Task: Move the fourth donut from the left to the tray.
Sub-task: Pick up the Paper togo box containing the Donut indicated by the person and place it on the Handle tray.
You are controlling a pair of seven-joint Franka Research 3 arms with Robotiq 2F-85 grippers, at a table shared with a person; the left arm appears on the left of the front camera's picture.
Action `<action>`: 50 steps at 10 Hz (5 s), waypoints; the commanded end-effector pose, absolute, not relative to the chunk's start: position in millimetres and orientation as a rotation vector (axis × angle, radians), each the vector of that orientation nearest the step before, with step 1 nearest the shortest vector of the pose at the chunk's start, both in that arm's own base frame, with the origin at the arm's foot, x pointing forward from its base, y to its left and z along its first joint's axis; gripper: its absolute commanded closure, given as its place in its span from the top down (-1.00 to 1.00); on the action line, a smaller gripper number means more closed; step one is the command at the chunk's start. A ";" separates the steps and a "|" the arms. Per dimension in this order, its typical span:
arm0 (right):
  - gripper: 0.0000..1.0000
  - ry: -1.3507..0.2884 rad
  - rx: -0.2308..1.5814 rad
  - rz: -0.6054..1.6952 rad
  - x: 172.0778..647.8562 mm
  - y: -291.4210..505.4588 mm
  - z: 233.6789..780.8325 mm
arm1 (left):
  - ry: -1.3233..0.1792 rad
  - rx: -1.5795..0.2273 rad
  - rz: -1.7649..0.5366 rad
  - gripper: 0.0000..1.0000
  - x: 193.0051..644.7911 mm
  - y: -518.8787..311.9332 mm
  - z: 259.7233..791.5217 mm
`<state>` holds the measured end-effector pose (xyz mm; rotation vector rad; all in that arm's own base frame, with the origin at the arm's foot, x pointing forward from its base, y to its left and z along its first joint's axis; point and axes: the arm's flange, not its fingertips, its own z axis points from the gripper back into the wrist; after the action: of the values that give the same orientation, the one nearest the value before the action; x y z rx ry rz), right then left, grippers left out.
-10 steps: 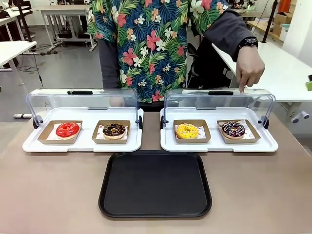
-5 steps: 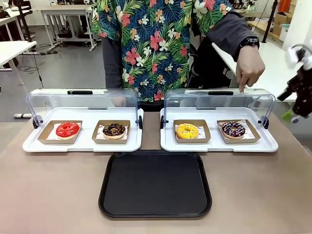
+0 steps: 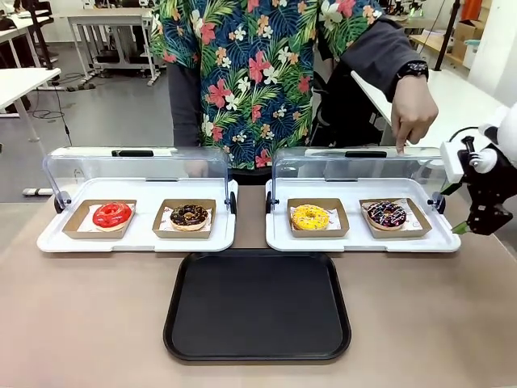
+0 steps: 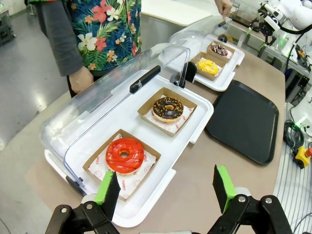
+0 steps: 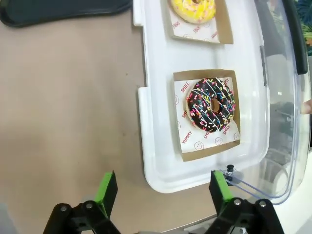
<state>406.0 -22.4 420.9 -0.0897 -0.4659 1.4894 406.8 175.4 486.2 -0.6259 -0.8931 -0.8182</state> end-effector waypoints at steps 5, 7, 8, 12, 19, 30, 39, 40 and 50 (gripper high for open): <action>1.00 -0.472 -0.078 1.477 409.0 -29.8 428.2 | -0.916 -0.641 -0.812 1.00 407.0 174.1 488.2; 1.00 -0.448 -0.128 1.475 447.2 -23.4 414.2 | -0.916 -0.641 -0.812 1.00 407.0 174.1 488.2; 1.00 -0.430 -0.140 1.471 459.8 -21.2 403.8 | -0.916 -0.641 -0.812 1.00 407.0 174.1 488.2; 1.00 -0.359 -0.159 1.523 483.3 -16.3 350.6 | -0.916 -0.641 -0.812 1.00 407.0 174.1 488.2; 1.00 -0.373 -0.197 1.579 509.3 -17.5 315.9 | -0.916 -0.641 -0.812 1.00 407.0 174.1 488.2; -1.00 -0.294 -0.102 1.622 513.2 -24.1 308.0 | -0.916 -0.641 -0.812 1.00 407.0 174.1 488.2; -0.96 -0.288 -0.102 1.583 508.7 -18.2 304.3 | -0.916 -0.641 -0.812 1.00 407.0 174.1 488.2; -0.96 -0.327 -0.147 1.571 497.3 -9.1 321.1 | -0.916 -0.641 -0.812 1.00 407.0 174.1 488.2; -0.96 -0.441 -0.081 1.478 381.3 128.8 374.3 | -0.916 -0.641 -0.812 1.00 407.0 174.1 488.2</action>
<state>415.0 124.0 384.0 -0.0744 -0.4549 1.4628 406.7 175.5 486.3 -0.6272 -0.8930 -0.8186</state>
